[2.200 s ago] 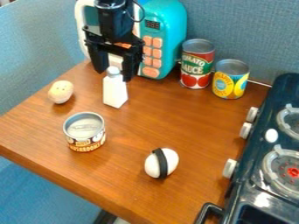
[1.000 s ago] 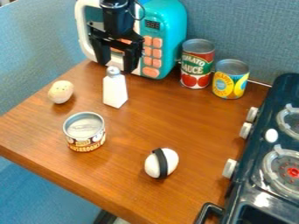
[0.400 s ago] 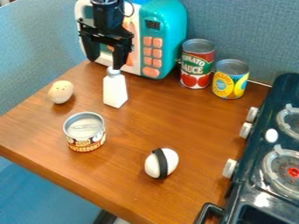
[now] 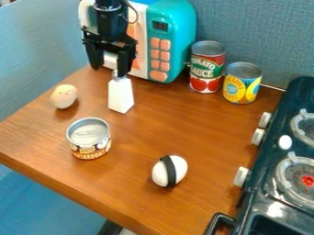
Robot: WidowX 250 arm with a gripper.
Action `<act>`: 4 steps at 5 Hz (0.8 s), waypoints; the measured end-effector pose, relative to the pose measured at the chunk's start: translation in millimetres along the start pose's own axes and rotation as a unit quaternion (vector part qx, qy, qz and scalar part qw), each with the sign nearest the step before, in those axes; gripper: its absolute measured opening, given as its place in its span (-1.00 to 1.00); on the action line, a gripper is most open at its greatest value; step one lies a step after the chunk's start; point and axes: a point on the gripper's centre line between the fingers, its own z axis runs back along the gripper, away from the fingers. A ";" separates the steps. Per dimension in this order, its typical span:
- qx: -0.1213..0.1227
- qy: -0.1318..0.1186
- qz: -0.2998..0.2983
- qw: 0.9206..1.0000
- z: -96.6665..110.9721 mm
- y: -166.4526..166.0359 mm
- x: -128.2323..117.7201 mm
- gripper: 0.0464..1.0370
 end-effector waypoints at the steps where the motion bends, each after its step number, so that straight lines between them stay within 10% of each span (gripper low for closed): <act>1: -0.002 0.005 0.000 1.000 -2.0 -0.4 0.8 0.91; 4: -0.008 0.017 0.006 1.000 -10.6 -2.8 -0.2 0.80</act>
